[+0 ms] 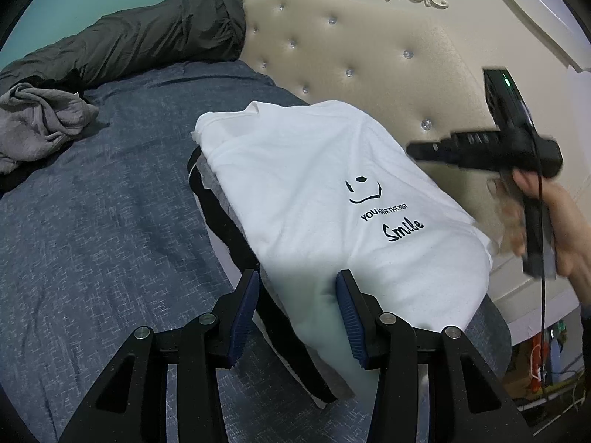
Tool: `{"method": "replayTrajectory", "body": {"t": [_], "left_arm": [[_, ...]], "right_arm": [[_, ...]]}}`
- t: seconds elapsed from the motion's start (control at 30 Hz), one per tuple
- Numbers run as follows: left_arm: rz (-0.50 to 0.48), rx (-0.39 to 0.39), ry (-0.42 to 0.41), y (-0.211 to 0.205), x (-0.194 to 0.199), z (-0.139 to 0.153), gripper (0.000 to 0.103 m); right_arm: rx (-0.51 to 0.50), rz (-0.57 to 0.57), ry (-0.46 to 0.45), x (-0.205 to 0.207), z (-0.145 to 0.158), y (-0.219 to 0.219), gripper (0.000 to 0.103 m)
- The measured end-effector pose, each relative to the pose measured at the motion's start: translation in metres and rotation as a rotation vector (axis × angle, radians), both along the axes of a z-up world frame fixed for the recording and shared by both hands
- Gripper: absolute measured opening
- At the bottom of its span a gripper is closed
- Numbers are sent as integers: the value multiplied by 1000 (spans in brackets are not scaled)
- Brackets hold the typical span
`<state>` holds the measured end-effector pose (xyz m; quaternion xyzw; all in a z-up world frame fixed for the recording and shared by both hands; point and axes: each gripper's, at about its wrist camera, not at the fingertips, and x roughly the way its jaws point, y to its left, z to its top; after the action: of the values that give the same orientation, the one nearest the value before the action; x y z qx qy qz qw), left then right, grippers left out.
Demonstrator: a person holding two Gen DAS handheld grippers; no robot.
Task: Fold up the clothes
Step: 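Press and straighten the shirt on the stack with the right tool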
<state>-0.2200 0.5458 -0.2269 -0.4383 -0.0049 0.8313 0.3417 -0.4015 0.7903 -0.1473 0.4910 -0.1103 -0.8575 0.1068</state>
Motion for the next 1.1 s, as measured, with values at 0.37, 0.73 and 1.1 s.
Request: {"method": "replayTrajectory", "body": {"t": [0.37,0.73,1.1], "left_arm": [[14,-16,3,-3,7,4,48],[13,-32,9,-5,8,8,48],[19,-34,36,-11,21,25,48]], "right_arm": [[-36,3,34,27,-12,8,4],[-122,-108,32,35,-14,34,5],[-113,-42,5,79,-18,30,24]]}}
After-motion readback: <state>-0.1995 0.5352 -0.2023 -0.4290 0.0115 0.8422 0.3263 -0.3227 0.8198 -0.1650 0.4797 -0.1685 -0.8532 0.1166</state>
